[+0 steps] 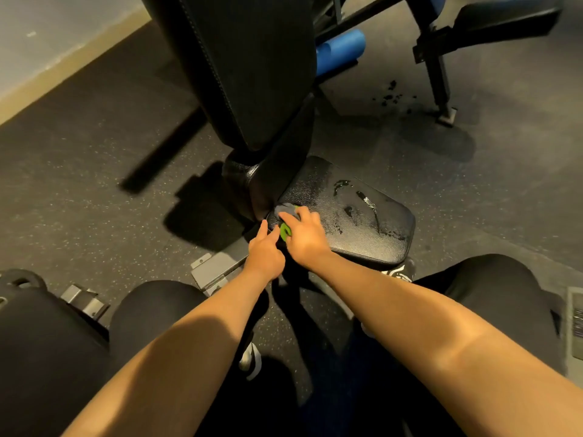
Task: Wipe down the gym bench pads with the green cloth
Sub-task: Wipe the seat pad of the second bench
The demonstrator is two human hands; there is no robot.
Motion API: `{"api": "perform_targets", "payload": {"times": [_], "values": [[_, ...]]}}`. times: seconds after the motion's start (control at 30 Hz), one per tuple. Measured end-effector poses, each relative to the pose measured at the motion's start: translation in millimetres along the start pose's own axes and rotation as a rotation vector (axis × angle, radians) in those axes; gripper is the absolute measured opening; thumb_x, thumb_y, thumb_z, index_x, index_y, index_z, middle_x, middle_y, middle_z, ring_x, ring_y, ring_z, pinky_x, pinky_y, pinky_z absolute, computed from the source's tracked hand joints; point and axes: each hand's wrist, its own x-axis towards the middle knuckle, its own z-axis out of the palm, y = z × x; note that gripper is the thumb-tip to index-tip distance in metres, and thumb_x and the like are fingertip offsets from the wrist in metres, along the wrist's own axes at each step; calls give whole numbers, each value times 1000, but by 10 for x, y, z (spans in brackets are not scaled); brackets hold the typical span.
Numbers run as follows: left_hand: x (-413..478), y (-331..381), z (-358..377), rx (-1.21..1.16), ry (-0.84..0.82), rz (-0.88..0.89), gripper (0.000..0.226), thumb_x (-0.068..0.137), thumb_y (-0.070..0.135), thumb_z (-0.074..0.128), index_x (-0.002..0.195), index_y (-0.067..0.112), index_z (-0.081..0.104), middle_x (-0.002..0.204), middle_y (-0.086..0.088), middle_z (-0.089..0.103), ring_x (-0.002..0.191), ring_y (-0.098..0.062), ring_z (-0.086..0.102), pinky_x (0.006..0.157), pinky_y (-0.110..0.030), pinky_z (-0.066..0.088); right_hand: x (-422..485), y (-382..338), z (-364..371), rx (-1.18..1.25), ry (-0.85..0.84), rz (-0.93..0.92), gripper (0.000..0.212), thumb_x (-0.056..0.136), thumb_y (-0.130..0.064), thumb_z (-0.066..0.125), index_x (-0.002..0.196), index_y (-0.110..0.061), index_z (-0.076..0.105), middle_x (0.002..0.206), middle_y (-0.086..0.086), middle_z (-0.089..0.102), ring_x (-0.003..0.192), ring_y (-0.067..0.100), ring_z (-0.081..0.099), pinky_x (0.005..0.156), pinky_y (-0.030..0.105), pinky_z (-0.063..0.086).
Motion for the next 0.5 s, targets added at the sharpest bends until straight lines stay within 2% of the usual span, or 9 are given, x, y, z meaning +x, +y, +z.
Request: {"api": "perform_targets", "payload": {"times": [0.1,0.27,0.4,0.47,0.5], "values": [[16,40,6,50,16,14,69,95,-1,44,159,16,24,168,-4,4,152,-31,11,121,-33,16,20,28,-27,-144,-34,-14,60,92,-18,59,148,-30,41,145,7,33,126,32,33,100,40,33],[7,128,23,134,-18,33,63,100,6,41,159,13,22,168,-11,-2,153,-28,8,121,-34,19,-51,453,-210,-202,24,51,63,88,-11,59,145,-32,45,138,6,41,124,31,37,97,41,33],[-36,186,-4,94,-66,1,63,101,8,42,160,17,21,168,-5,-7,149,-23,27,113,-31,34,-145,648,-309,-221,69,196,66,87,-6,57,147,-29,42,141,8,38,125,34,36,96,42,35],[-52,209,-13,101,-65,0,63,101,9,42,159,16,22,168,-5,-7,151,-24,22,116,-32,29,-146,524,-306,-184,61,202,64,89,-8,58,148,-27,41,141,10,38,125,34,37,96,41,36],[-49,226,-11,108,-50,-3,61,101,9,42,159,16,24,168,-5,-5,153,-24,17,118,-32,26,-141,444,-278,-143,35,149,65,89,-9,58,148,-26,42,142,11,38,125,34,38,98,41,36]]}}
